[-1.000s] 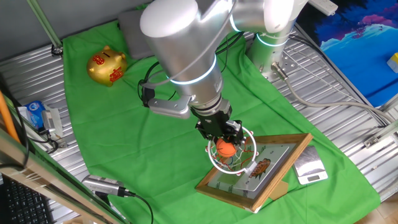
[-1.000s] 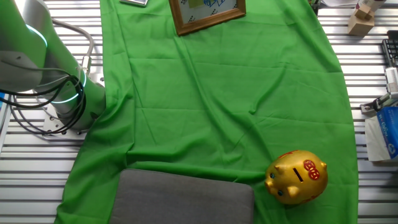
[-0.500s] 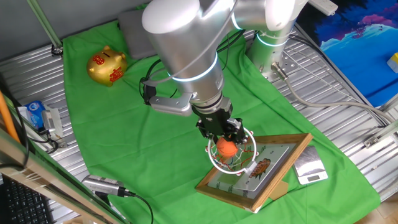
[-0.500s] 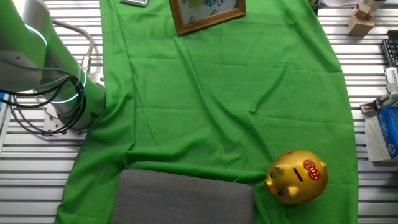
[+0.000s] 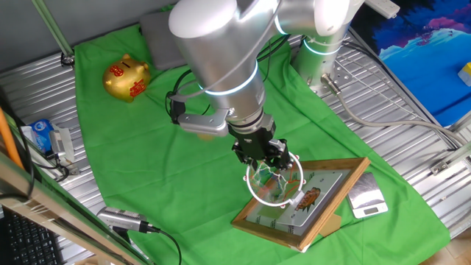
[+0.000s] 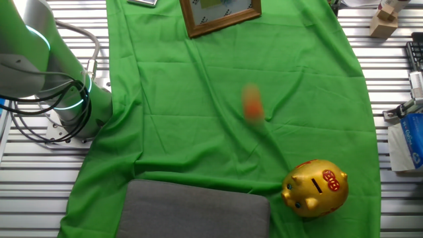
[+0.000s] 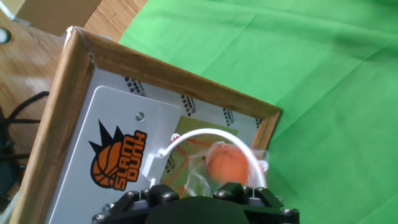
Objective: Grab a basketball, release it and shoot it into the basket
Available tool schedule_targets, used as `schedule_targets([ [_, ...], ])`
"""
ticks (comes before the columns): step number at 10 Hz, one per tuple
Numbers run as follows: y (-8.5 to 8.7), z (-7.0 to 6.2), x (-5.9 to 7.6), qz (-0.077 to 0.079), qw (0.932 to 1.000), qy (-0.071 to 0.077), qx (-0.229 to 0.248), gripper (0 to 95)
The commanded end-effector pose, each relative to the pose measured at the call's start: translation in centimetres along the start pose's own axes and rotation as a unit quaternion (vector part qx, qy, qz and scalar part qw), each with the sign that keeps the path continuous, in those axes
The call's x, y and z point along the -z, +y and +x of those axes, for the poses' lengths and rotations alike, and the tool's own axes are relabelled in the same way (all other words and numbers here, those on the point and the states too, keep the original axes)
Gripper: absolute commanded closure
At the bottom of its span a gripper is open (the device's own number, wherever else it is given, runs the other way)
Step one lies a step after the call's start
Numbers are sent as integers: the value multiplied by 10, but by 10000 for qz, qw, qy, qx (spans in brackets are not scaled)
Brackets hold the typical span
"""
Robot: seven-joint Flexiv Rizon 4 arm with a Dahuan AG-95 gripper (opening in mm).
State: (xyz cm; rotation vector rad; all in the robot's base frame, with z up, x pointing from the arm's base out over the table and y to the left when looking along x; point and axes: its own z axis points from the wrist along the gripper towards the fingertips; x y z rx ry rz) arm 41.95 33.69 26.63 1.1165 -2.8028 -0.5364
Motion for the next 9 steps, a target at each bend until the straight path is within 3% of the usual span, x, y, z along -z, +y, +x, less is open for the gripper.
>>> schedule_targets([
  [1,0,0,0,21,10000,24,-19,570],
  [5,-2,-3,3,14,10000,34,42,570],
  [9,-2,-3,3,22,9988,213,430,570],
])
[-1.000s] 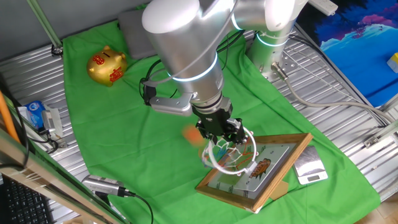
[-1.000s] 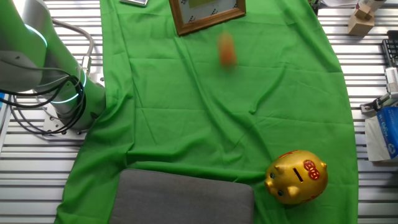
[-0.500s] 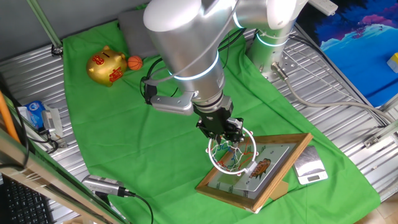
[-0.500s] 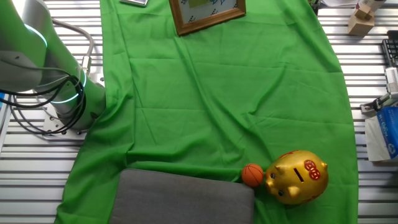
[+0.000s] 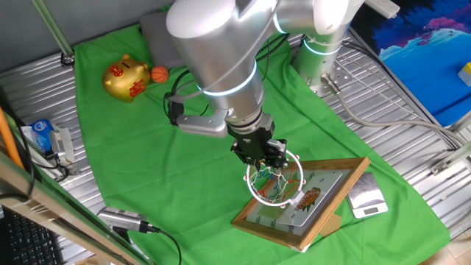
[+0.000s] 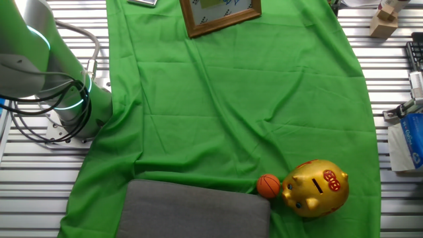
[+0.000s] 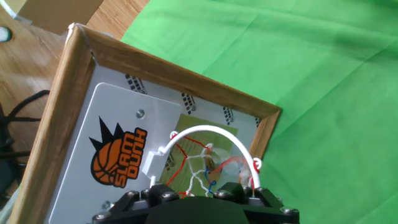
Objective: Grab a basketball, release it and shoot it into the basket
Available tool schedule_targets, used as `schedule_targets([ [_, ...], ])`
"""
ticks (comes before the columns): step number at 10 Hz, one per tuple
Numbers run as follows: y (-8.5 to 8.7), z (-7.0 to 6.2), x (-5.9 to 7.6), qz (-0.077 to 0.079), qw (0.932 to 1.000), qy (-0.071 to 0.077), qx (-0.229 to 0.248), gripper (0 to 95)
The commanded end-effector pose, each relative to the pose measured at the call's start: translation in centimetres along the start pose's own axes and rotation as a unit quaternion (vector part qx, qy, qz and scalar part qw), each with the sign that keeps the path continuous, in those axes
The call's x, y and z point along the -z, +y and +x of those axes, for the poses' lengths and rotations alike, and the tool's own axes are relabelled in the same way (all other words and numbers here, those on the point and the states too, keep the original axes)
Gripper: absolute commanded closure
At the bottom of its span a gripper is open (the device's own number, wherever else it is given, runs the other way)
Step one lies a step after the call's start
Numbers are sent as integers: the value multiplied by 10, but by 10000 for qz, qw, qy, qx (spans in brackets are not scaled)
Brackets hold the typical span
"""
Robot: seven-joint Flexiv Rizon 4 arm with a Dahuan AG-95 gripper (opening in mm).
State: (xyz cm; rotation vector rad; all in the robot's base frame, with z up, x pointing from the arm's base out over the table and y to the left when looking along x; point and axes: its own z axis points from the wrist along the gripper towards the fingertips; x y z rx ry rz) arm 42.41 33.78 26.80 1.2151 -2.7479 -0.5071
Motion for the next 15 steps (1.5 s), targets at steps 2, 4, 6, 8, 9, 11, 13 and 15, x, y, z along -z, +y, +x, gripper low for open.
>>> schedule_targets([
  [2,0,1,1,-80,9998,76,168,570],
  [4,0,4,2,-105,9998,93,141,570],
  [6,0,5,4,-119,9998,79,154,570],
  [8,-1,6,6,-110,9998,92,150,570],
  [9,-10,7,9,-107,9996,117,224,570],
  [11,-23,9,13,-74,9993,170,318,570],
  [13,-39,13,13,-36,9989,212,422,570],
  [15,-64,20,9,-3,9979,242,604,570],
])
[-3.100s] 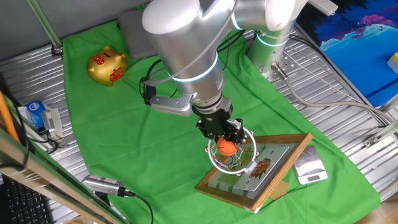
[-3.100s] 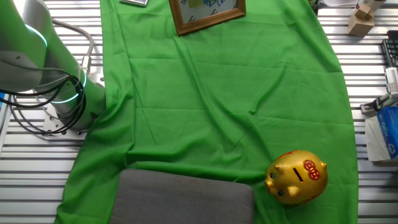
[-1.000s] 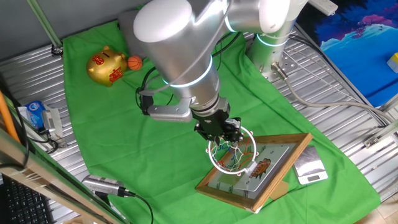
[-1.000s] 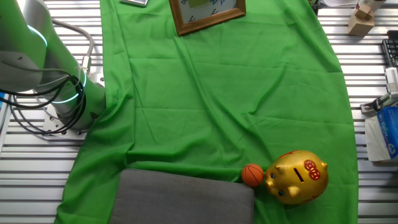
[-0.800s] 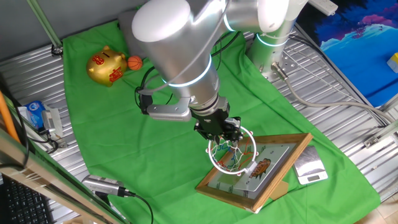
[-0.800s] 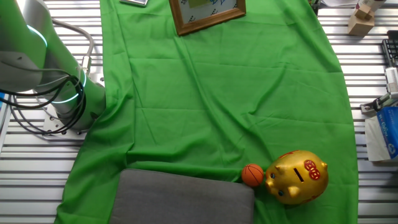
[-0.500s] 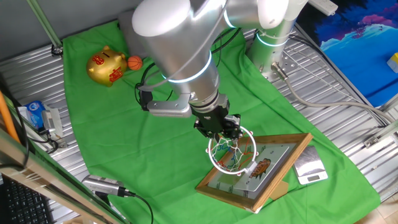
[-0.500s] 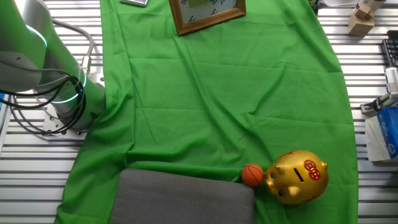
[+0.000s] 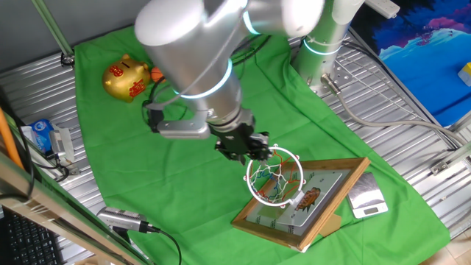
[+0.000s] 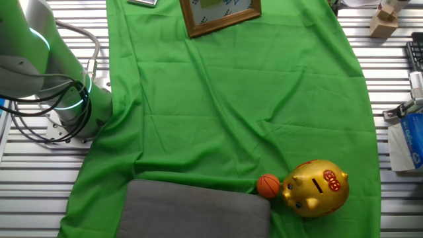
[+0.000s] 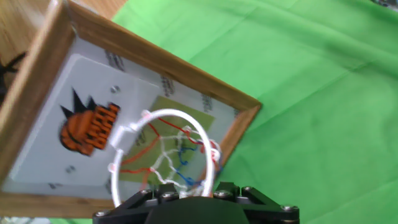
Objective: Grab a basketball, release it and shoot it into the basket
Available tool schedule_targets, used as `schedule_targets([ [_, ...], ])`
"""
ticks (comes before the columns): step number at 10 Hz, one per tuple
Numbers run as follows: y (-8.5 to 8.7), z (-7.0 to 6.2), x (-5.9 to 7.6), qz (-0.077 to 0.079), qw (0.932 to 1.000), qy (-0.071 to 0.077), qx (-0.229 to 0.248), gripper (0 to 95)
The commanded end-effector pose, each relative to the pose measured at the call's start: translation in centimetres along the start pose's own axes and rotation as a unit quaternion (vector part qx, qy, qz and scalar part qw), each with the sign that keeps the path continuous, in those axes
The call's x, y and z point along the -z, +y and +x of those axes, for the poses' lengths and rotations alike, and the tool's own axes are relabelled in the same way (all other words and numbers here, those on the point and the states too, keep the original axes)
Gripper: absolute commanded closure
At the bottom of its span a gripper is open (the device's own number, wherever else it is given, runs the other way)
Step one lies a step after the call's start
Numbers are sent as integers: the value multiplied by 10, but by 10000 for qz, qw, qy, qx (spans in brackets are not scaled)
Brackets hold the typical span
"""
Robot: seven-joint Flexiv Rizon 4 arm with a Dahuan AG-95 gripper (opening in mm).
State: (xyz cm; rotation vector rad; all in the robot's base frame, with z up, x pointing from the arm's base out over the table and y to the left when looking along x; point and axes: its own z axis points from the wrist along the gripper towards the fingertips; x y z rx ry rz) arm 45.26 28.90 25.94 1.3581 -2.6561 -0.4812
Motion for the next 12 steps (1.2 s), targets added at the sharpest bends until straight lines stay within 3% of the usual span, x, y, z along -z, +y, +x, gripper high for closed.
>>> schedule_targets([
  [1,-20,8,-2,19,9999,39,145,760],
  [5,-40,18,-5,43,9994,57,348,760],
  [11,-55,25,-9,99,9985,132,527,760],
  [12,-56,25,-10,103,9985,141,526,950],
])
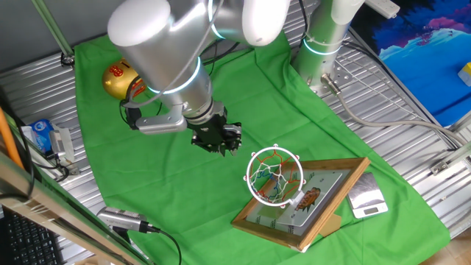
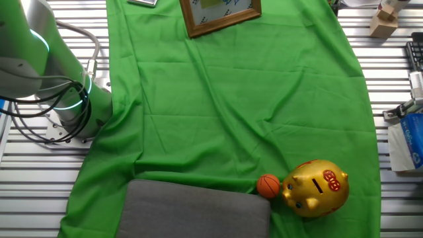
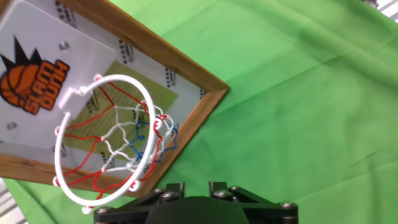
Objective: Grab a basketball, release it and shoot it into the basket
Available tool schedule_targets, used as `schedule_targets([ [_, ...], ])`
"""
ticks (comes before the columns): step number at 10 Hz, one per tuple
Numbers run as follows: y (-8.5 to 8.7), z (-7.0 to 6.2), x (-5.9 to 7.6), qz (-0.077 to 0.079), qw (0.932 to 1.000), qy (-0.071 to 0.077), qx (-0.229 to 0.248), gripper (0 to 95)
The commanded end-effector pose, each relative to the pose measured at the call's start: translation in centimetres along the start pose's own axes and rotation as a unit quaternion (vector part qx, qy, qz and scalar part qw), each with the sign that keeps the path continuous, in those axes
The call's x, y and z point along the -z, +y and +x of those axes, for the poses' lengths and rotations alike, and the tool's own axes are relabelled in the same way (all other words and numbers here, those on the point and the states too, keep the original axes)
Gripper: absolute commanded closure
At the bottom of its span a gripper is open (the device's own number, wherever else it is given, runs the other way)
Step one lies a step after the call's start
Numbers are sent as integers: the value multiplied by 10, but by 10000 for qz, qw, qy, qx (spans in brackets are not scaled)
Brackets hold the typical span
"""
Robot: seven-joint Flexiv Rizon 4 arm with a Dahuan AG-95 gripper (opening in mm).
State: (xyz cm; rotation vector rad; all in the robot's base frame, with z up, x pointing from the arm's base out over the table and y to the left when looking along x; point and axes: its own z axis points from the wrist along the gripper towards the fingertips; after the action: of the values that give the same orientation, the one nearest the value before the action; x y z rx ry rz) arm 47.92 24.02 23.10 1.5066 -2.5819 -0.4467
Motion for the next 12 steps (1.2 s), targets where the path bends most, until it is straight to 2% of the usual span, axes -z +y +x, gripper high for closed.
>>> schedule_targets([
  [1,0,1,-1,20,10000,25,-5,950],
  [4,0,2,-1,38,10000,43,-19,950],
  [7,9,-5,-5,77,9997,58,-228,950],
  [8,9,-5,-5,111,9993,112,-328,950],
  [10,9,-5,-5,236,9961,158,-830,950],
  [12,9,-5,-5,310,9914,94,-1266,950],
])
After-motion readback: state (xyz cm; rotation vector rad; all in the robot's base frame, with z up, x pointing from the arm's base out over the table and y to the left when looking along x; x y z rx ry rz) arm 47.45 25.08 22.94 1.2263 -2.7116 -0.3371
